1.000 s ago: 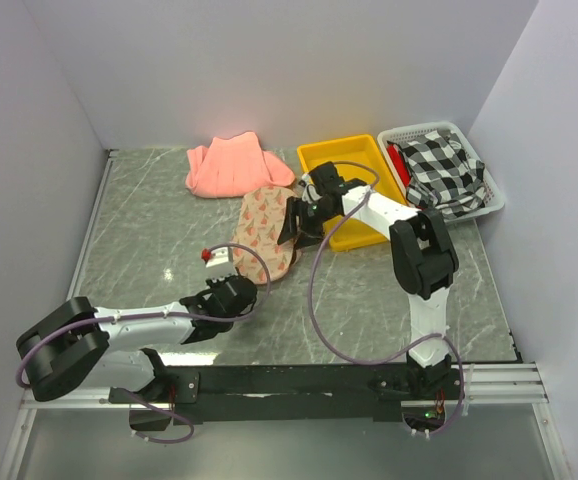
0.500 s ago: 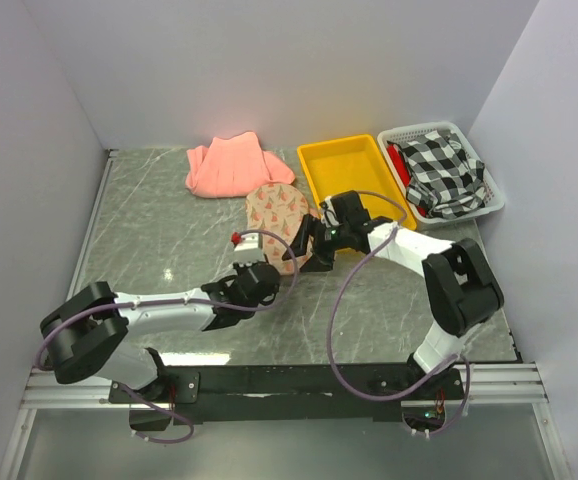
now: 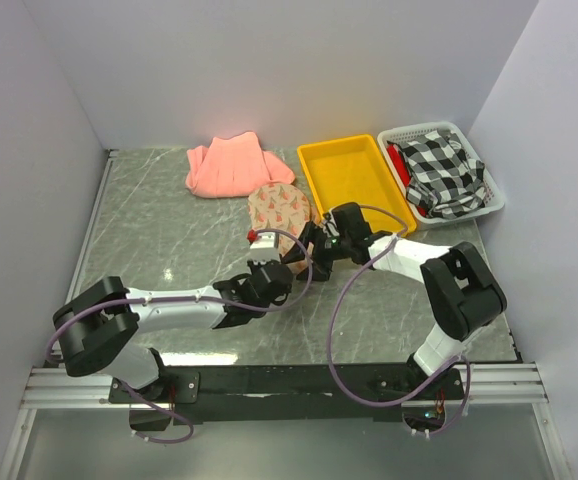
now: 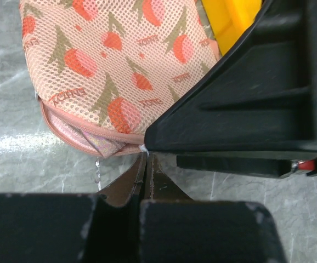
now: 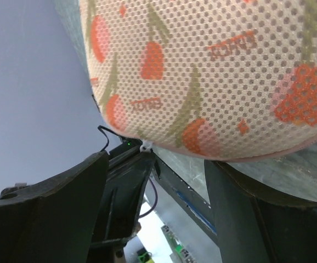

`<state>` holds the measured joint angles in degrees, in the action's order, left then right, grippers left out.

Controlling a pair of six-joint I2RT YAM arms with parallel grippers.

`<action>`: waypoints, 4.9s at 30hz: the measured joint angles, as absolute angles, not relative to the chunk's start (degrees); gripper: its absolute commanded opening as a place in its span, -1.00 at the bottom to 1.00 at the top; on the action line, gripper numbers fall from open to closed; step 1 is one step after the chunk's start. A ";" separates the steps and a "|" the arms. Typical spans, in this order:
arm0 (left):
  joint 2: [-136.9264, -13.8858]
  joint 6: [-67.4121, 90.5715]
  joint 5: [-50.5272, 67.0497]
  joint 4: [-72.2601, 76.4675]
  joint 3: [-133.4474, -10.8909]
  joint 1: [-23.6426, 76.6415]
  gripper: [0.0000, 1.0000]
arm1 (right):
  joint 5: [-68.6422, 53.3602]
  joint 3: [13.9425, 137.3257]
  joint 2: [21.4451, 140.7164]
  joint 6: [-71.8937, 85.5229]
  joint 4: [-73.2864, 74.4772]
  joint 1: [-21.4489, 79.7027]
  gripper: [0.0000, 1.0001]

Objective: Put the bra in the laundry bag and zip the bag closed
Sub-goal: Zip the zipper on the laundry bag, then place the laundry bag at the center of the board.

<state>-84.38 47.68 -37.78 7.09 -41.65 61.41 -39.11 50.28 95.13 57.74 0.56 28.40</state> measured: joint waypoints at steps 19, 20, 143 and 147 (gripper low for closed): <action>-82.32 45.65 -37.98 6.00 -43.42 63.24 -0.98 | -31.94 52.84 96.51 60.40 0.93 28.69 -0.07; -81.97 45.65 -37.98 5.85 -43.42 63.26 -0.98 | -31.73 52.84 96.53 60.42 1.13 28.73 -0.14; -69.63 107.50 -49.39 -46.87 -32.01 59.20 0.73 | -9.61 89.91 115.92 28.99 30.74 35.62 0.55; -66.41 101.32 -49.21 -40.07 -29.19 57.10 0.76 | -11.62 89.25 117.10 28.84 30.89 35.62 0.55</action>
